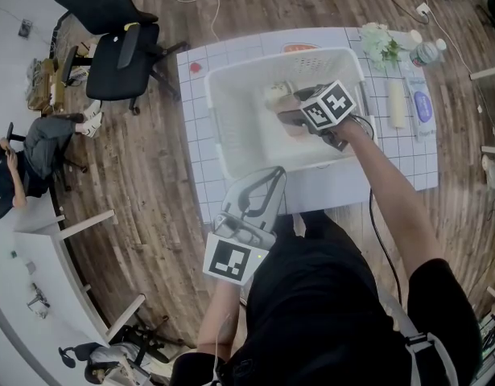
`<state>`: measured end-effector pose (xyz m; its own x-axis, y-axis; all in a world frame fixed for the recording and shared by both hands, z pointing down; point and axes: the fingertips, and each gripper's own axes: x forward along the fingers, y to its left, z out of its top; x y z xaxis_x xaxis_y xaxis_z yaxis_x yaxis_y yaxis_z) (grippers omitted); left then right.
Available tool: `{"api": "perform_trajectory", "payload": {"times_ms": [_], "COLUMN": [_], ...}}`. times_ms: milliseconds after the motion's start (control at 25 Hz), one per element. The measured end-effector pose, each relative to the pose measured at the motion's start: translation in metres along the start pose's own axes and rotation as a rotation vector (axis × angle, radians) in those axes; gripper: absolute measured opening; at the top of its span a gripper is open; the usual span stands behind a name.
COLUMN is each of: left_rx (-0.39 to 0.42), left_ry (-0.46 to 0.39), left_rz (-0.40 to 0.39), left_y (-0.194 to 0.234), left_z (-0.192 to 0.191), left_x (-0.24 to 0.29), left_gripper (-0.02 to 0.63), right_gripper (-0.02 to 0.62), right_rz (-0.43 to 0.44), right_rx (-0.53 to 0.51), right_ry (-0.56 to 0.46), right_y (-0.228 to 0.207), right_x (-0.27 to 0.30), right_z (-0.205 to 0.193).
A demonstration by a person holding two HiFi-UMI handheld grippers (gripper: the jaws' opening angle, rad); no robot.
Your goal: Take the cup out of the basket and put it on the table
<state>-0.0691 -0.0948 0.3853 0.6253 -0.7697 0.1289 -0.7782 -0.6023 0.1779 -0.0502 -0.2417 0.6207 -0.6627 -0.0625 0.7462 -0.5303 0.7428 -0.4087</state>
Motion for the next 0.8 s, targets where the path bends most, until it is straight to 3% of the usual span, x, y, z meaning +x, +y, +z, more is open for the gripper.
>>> {"api": "perform_trajectory", "payload": {"times_ms": [360,800], "left_rx": [0.021,0.040], "left_ry": [-0.023,-0.091], "left_rz": [0.001,0.020], "left_y": [-0.003,-0.007], "left_z": [0.010,0.032], "left_x": [0.001,0.000], "left_gripper": [0.009,0.009], "right_gripper": [0.353,0.351], "right_rz": [0.018,0.005], "right_rx": [-0.049,-0.135], "right_ry": [-0.175,-0.435], "right_y": [0.027,0.083], "right_x": [-0.044,-0.137], "right_z": [0.047,0.104]}}
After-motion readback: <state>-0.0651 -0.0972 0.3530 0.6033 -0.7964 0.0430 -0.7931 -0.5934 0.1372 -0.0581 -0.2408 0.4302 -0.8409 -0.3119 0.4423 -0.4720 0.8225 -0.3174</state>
